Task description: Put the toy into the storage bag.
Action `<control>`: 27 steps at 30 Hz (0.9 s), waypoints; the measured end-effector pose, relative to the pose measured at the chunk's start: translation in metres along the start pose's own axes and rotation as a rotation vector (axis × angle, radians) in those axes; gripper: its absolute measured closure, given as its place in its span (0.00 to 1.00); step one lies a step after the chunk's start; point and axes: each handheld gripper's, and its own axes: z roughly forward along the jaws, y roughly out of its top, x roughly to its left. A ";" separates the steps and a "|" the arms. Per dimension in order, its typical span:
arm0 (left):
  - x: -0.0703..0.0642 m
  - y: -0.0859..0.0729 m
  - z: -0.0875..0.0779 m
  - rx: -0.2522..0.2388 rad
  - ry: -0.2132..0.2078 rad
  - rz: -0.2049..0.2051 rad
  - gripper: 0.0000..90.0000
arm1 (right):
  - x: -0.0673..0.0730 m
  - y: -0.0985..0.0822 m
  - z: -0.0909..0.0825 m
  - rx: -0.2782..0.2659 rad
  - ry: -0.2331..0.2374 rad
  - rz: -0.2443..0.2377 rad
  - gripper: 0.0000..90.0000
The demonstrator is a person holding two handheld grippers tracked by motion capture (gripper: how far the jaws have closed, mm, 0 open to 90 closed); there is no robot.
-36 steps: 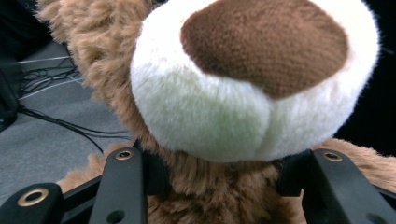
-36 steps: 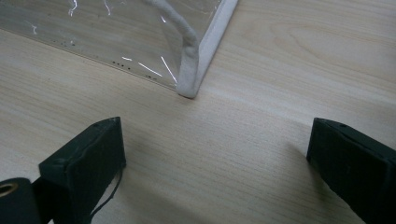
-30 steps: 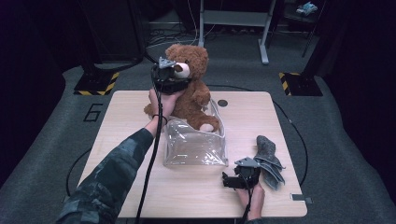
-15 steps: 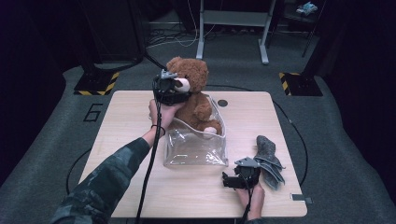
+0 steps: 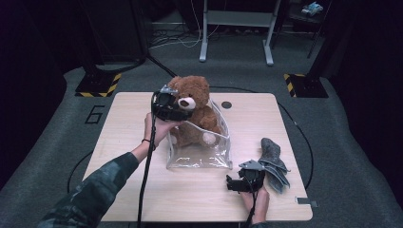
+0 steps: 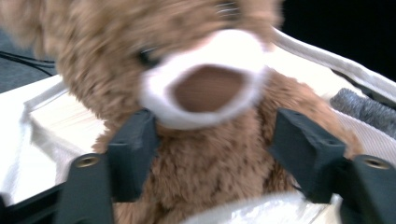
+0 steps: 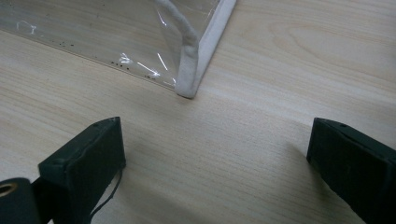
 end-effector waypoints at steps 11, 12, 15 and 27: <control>0.027 -0.025 -0.037 -0.051 0.025 -0.025 0.27 | 0.000 0.000 0.000 0.000 -0.001 0.002 0.04; 0.030 -0.026 -0.040 -0.048 0.026 -0.028 0.27 | 0.000 0.000 0.000 0.000 0.002 0.002 0.04; 0.044 -0.029 -0.046 -0.065 0.058 -0.059 0.28 | 0.000 0.000 0.000 0.000 0.002 0.002 0.04; 0.100 -0.045 -0.014 0.117 0.087 -0.215 0.56 | 0.000 0.000 0.000 0.000 0.002 0.002 0.04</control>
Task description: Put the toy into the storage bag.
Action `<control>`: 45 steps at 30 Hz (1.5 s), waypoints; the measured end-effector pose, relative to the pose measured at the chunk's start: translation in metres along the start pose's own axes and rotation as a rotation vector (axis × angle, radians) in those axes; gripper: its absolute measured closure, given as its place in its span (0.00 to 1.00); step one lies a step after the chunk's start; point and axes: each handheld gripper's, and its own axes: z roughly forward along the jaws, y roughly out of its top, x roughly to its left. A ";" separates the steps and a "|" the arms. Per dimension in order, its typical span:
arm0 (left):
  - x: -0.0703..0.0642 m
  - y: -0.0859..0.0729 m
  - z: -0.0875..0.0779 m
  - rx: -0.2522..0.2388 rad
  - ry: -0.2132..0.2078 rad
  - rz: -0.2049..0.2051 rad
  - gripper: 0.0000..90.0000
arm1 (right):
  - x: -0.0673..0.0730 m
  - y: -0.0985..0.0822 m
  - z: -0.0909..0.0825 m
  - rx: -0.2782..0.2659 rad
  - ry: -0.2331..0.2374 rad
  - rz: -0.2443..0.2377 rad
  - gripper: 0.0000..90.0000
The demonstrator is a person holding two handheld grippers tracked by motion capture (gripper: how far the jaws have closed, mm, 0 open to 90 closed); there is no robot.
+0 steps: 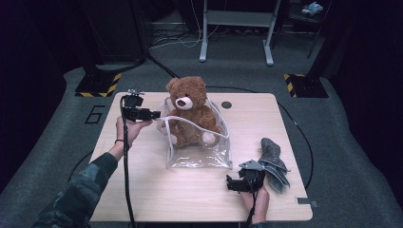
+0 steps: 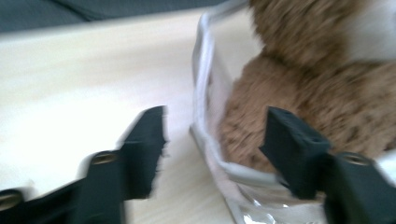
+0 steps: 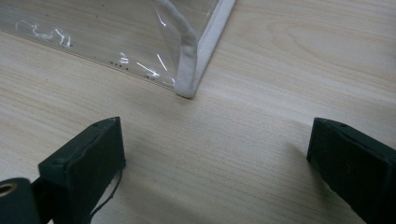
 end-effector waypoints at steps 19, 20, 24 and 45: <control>-0.045 0.032 -0.020 -0.060 -0.046 0.209 0.98 | 0.000 0.000 0.000 -0.001 -0.004 0.001 0.04; -0.046 0.033 -0.021 -0.061 -0.041 0.223 0.98 | 0.000 0.000 0.000 0.000 -0.002 -0.002 0.04; -0.042 0.026 -0.008 -0.004 0.005 0.239 0.98 | 0.000 0.000 0.000 -0.001 -0.002 0.000 0.04; -0.013 -0.008 -0.043 -0.128 -0.013 0.143 0.29 | 0.000 0.000 0.000 0.002 0.004 -0.003 0.04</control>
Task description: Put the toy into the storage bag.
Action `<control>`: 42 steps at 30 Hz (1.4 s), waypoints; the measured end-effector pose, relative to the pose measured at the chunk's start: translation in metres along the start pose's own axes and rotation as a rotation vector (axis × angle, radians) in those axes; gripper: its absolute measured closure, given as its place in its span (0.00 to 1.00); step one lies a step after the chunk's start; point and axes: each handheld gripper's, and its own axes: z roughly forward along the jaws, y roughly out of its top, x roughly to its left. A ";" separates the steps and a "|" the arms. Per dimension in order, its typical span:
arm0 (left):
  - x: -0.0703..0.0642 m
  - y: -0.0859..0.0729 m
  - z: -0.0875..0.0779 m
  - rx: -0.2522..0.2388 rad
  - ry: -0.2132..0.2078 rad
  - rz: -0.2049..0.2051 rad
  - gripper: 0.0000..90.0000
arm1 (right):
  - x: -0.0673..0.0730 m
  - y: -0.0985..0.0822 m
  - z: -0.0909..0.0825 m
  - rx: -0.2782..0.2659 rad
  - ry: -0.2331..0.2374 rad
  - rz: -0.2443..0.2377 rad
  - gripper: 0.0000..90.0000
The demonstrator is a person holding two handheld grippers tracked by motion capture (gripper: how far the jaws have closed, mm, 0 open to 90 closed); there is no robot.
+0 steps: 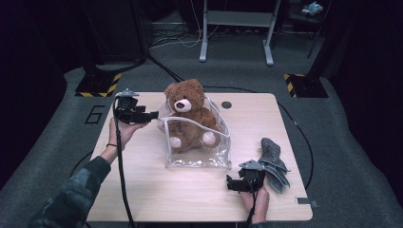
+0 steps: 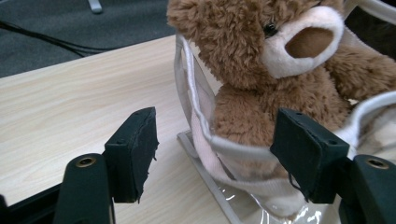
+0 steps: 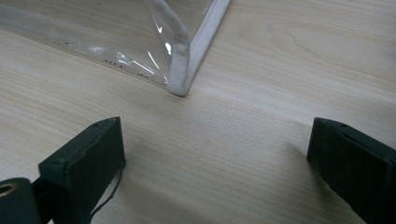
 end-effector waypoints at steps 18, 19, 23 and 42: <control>0.010 -0.097 -0.021 0.048 0.015 -0.011 0.18 | 0.000 0.000 0.000 0.000 0.000 0.000 0.04; 0.010 -0.104 -0.021 0.051 0.018 -0.012 0.18 | 0.000 0.000 0.000 0.000 0.000 0.001 0.04; 0.010 -0.127 -0.021 0.070 0.037 -0.011 0.17 | 0.000 0.000 0.000 0.000 -0.001 0.001 0.04; 0.004 -0.209 -0.003 0.112 0.126 0.027 0.16 | 0.000 0.000 0.000 0.001 -0.001 0.003 0.03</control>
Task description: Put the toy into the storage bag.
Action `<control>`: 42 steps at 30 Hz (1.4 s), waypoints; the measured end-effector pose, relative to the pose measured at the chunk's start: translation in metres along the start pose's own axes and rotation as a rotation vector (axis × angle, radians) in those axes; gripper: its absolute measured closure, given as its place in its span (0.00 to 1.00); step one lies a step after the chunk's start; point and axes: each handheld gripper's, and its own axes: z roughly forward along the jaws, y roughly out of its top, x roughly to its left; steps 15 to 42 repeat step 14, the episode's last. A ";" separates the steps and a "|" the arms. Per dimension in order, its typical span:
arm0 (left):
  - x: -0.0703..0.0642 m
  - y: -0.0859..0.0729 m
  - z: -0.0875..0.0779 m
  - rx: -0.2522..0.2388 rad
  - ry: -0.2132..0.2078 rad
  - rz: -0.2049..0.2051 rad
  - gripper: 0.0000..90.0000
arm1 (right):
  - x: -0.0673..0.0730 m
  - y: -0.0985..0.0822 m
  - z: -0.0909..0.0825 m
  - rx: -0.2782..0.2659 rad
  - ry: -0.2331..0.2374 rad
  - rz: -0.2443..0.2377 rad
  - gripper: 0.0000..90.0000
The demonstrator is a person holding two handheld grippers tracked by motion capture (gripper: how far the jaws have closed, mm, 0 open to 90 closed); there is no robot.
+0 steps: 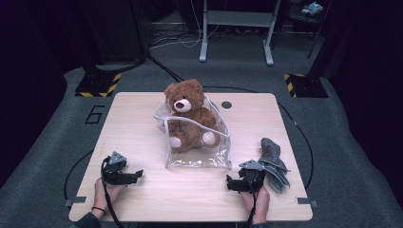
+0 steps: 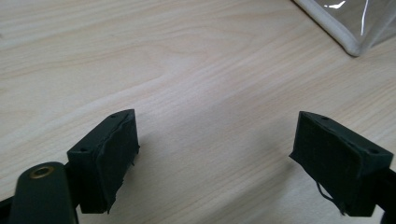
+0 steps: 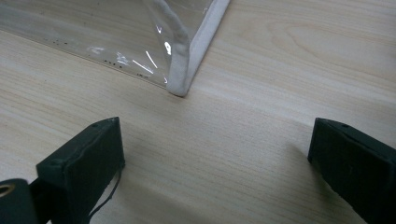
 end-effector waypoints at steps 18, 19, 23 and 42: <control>-0.003 -0.002 0.002 -0.019 0.033 0.010 0.15 | 0.000 0.001 0.002 0.007 -0.011 0.011 0.00; -0.003 -0.002 0.002 -0.019 0.033 0.010 0.15 | 0.000 0.001 0.002 0.007 -0.011 0.011 0.00; -0.003 -0.002 0.002 -0.019 0.033 0.010 0.15 | 0.000 0.001 0.002 0.007 -0.011 0.011 0.00; -0.003 -0.002 0.002 -0.019 0.033 0.010 0.15 | 0.000 0.001 0.002 0.007 -0.011 0.011 0.00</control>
